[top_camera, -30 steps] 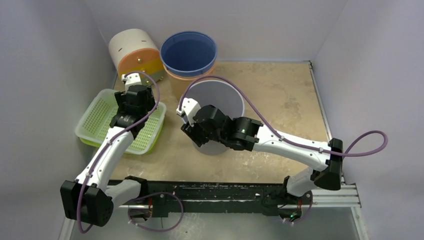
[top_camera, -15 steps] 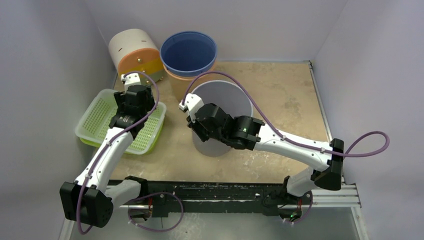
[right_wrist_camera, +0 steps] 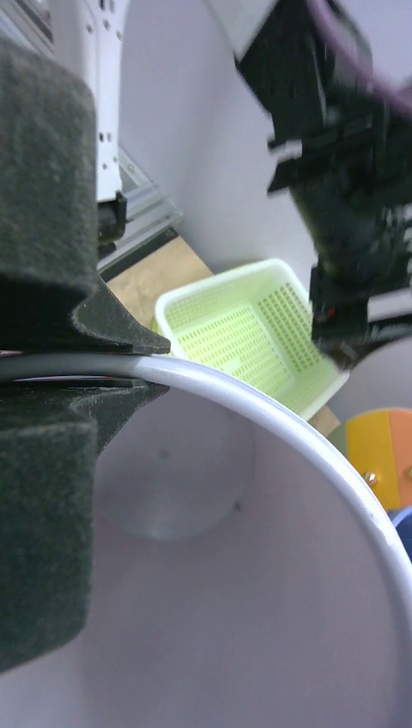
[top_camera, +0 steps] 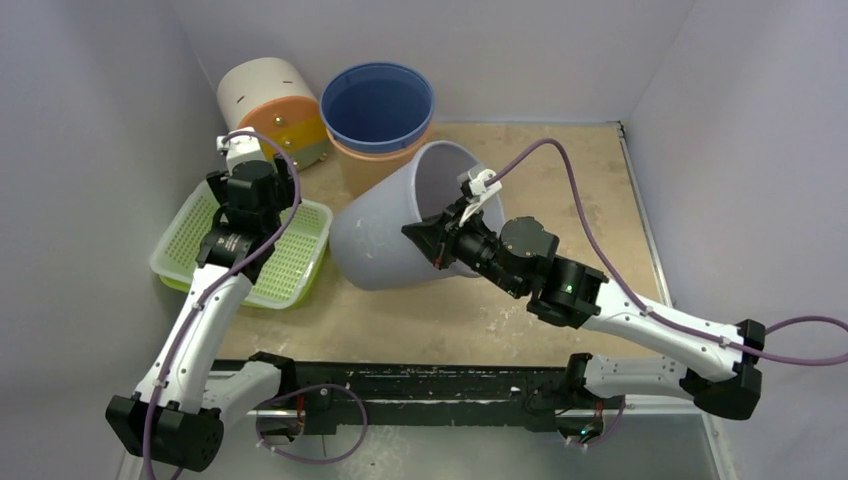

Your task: Turn the large container upside down

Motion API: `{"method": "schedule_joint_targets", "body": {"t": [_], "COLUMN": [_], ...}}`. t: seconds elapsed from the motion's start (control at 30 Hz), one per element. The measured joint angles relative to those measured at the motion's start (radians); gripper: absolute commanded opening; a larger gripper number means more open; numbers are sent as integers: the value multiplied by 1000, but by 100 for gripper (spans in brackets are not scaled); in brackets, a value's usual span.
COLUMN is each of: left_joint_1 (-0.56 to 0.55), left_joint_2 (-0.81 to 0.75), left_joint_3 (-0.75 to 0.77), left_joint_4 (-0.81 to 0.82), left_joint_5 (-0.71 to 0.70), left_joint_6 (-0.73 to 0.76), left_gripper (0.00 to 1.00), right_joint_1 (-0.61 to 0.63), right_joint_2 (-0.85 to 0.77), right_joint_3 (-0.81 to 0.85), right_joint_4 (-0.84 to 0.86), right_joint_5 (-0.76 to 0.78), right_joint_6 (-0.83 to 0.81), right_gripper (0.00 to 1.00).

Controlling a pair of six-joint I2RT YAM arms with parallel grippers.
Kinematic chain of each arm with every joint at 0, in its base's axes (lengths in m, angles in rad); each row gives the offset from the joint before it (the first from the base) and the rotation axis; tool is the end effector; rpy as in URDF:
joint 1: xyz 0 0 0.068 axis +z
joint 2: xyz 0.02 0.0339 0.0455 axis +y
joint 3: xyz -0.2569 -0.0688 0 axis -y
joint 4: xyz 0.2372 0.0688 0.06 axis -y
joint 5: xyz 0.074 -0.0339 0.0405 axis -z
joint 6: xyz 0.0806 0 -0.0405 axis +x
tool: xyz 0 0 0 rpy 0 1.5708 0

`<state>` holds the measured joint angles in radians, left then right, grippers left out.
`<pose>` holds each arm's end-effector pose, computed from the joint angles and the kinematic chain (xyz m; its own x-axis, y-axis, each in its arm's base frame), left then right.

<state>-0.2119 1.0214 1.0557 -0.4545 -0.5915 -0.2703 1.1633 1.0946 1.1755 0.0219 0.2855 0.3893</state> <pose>0.2534 -0.0085 0.3432 -0.2981 -0.1626 -0.9406 -0.4179 0.9082 -0.0246 0.1335 0.2521 0.4363 -0.2546 0.3291 -0.9093 -0.7278 0.5540 0.4043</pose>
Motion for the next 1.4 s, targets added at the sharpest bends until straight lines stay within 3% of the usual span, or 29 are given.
{"method": "schedule_joint_targets", "body": {"t": [0.23, 0.43, 0.77, 1.03, 1.4], "left_joint_1": [0, 0, 0, 0, -9], "left_joint_2": [-29, -27, 1, 27, 45], "left_joint_3": [43, 53, 82, 82, 82], "left_joint_4": [-8, -26, -41, -40, -33], "left_joint_5": [0, 0, 0, 0, 0], "left_joint_6": [-1, -1, -4, -3, -3], "left_gripper": [81, 80, 80, 80, 79], "right_joint_1": [-103, -123, -194, -361, -553], "right_joint_2": [-15, -18, 71, 109, 45], "right_joint_3": [-228, -299, -459, -630, -846], "right_joint_4": [155, 282, 684, 964, 1060], "right_joint_5": [-33, -105, -345, -491, -593], "right_joint_6": [95, 148, 283, 417, 515], "right_gripper": [0, 0, 0, 0, 0]}}
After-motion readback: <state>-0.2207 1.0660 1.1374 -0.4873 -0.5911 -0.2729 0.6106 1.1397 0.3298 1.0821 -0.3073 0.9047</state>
